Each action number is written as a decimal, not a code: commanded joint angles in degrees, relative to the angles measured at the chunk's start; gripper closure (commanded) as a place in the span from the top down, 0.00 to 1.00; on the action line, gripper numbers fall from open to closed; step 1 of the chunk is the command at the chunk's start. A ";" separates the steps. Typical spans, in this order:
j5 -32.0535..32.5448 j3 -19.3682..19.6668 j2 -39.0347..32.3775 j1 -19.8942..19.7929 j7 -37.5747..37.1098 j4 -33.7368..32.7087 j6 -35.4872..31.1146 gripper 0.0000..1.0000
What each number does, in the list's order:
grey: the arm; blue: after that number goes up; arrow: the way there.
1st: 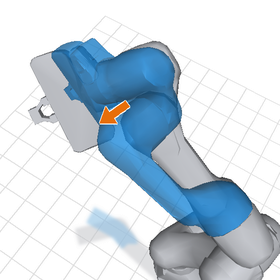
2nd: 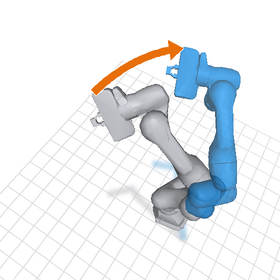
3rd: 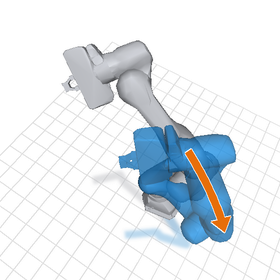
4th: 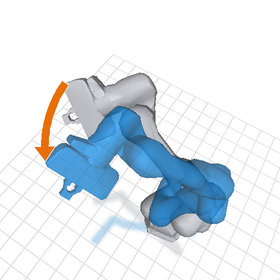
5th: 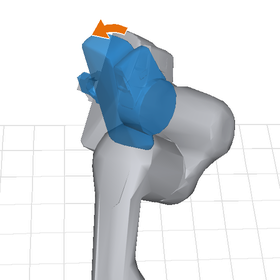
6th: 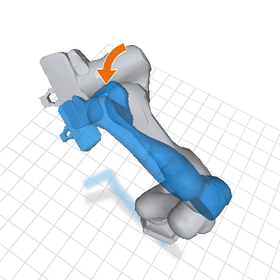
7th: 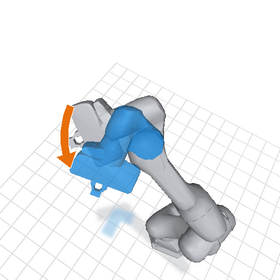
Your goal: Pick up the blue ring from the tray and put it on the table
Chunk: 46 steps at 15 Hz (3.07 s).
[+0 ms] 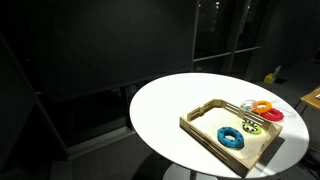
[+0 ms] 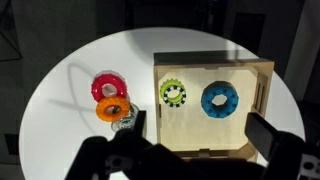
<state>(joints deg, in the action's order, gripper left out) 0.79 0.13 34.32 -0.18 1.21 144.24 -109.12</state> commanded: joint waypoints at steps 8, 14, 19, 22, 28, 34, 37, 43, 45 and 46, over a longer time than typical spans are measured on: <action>0.08 -0.20 -0.69 0.02 -0.62 -0.68 -0.21 1.00; -0.64 -0.94 -3.54 0.37 -1.84 -2.70 -1.74 1.00; -1.17 -2.12 -7.63 0.91 -3.79 -4.34 -4.45 1.00; -1.34 -2.82 -10.32 1.43 -4.66 -4.78 -6.71 1.00; 0.35 -4.85 -15.81 1.68 -9.20 -2.97 -13.79 1.00; 2.41 -6.36 -22.01 1.66 -13.76 -2.25 -18.04 1.00; 2.84 -6.16 -24.58 1.89 -14.00 -2.45 -18.22 1.00; 2.20 -5.60 -26.35 2.34 -12.42 -2.21 -17.69 1.00; 2.20 -5.60 -26.59 2.43 -12.42 -2.21 -17.69 1.00; 2.20 -5.61 -26.58 2.43 -12.42 -2.21 -17.69 1.00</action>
<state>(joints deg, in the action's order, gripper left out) 2.92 -5.96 7.74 1.77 -11.18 142.09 -126.90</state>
